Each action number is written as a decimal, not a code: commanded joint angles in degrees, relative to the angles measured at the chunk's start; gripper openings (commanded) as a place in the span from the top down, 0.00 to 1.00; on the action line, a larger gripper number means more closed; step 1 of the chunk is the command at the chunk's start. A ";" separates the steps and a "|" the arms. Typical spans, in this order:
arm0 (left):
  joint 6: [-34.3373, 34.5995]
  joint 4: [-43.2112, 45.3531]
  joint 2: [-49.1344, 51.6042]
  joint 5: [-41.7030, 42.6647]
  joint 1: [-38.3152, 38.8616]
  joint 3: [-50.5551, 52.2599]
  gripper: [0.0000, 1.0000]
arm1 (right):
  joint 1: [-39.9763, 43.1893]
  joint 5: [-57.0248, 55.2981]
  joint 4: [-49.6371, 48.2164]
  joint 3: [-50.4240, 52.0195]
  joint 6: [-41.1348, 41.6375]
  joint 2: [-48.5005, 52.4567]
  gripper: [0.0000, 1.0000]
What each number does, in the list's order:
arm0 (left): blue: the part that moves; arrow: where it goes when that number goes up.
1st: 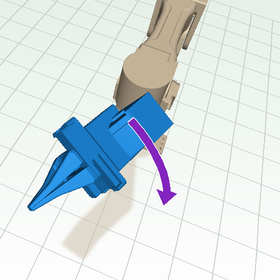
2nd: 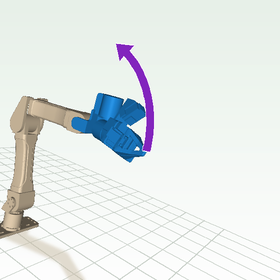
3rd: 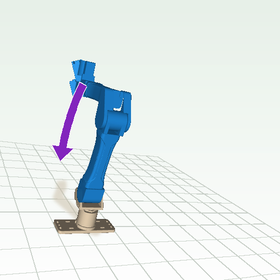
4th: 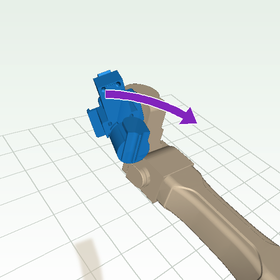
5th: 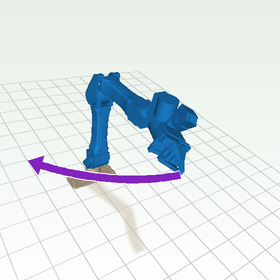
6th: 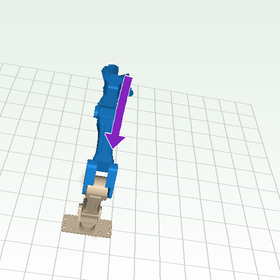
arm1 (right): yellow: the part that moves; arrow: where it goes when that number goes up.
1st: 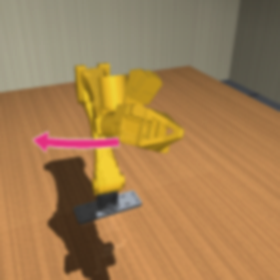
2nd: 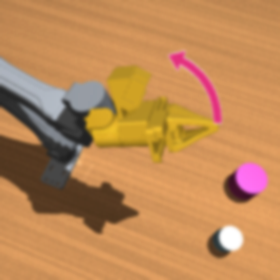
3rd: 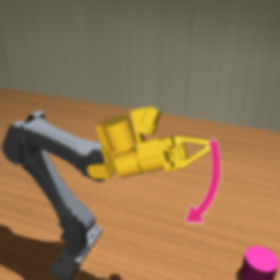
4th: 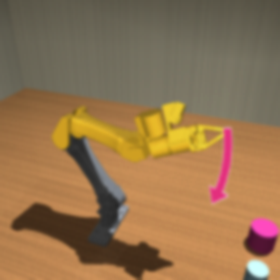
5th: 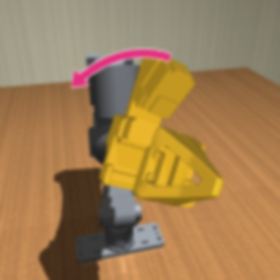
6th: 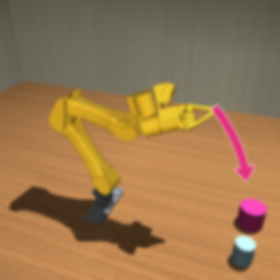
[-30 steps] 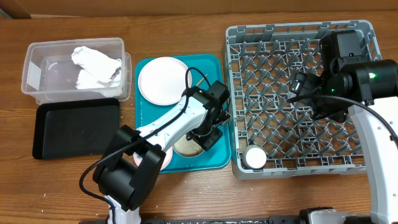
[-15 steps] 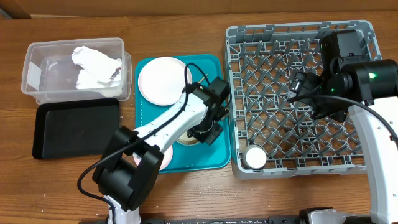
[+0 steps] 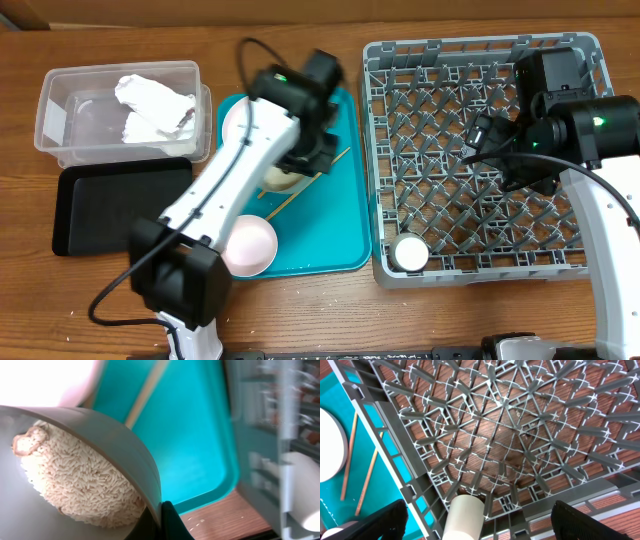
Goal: Sort waste into correct bins and load items into the dishwasher
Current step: 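Grasp the white rice bowl with the left gripper and lift it, then tip the bowl over the black tray to pour out the rice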
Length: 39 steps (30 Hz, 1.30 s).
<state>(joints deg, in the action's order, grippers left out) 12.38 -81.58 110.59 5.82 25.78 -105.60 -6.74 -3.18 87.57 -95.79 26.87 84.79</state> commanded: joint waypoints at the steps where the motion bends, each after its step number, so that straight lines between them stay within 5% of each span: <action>1: 2.60 -2.03 -3.67 1.86 -7.41 -1.29 0.96 | 0.11 -0.20 -0.61 -1.42 -0.39 -1.09 0.07; 8: -5.42 -6.64 -6.49 12.04 -25.94 -0.48 0.96 | 0.11 -0.20 -2.01 -1.42 -0.39 -1.09 0.07; 14: -19.56 -6.16 -6.47 30.84 -40.17 5.99 0.96 | 0.11 -0.17 -2.40 -1.42 -0.37 -1.09 0.07; 20: -26.73 -3.21 -6.45 43.78 -53.62 14.45 0.96 | 0.11 -0.17 -2.40 -1.42 -0.37 -1.09 0.07; 32: -23.50 17.38 -3.17 69.68 -68.26 27.39 0.96 | 0.11 -0.17 -2.82 -1.40 -0.37 -1.03 0.07; 39: -17.86 17.81 3.91 81.00 -70.60 28.22 0.96 | 0.11 -0.17 -2.80 -1.40 -0.37 -0.87 0.07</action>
<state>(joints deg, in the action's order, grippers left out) -8.45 -63.61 111.83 76.14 -43.94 -77.93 -6.74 -3.18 85.06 -95.79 26.74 84.79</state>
